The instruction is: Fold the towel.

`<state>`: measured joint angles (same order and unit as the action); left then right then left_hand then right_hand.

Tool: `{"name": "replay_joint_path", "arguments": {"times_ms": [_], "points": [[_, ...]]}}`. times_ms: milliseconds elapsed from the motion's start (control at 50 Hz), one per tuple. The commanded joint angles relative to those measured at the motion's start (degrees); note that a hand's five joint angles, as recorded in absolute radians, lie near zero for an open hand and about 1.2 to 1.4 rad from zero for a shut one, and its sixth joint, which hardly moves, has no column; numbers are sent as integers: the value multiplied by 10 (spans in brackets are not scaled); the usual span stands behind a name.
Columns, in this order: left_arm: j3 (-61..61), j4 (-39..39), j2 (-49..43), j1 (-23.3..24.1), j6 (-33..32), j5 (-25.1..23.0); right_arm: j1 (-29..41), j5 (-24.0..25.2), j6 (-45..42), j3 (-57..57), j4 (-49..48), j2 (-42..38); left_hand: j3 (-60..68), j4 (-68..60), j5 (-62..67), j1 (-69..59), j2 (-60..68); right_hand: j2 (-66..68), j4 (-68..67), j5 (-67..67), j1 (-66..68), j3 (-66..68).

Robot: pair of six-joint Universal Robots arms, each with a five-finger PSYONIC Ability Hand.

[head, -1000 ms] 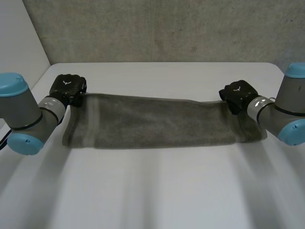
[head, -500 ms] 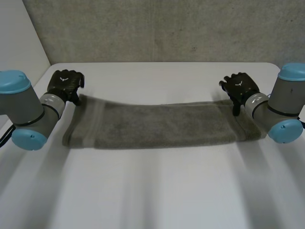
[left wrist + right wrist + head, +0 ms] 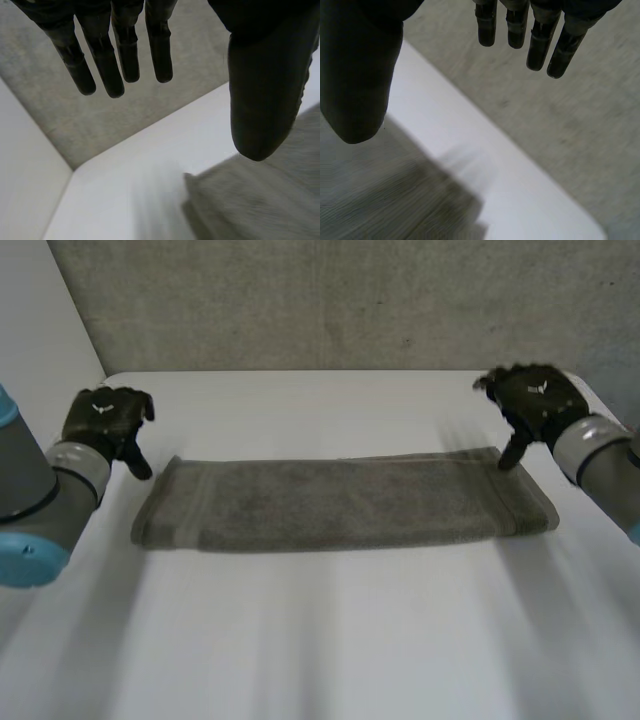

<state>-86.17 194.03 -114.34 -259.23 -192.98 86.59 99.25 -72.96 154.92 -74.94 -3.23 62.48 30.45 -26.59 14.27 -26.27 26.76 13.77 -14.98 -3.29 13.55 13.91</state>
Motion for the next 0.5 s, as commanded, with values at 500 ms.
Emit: {"name": "replay_joint_path", "arguments": {"times_ms": [500], "points": [[-130, 92, 41, 29, 59, -35, -78, 13, -84, -77, -15, -113, -86, 48, -24, 45, -49, 273, -261, -277, 275, 271]]}}
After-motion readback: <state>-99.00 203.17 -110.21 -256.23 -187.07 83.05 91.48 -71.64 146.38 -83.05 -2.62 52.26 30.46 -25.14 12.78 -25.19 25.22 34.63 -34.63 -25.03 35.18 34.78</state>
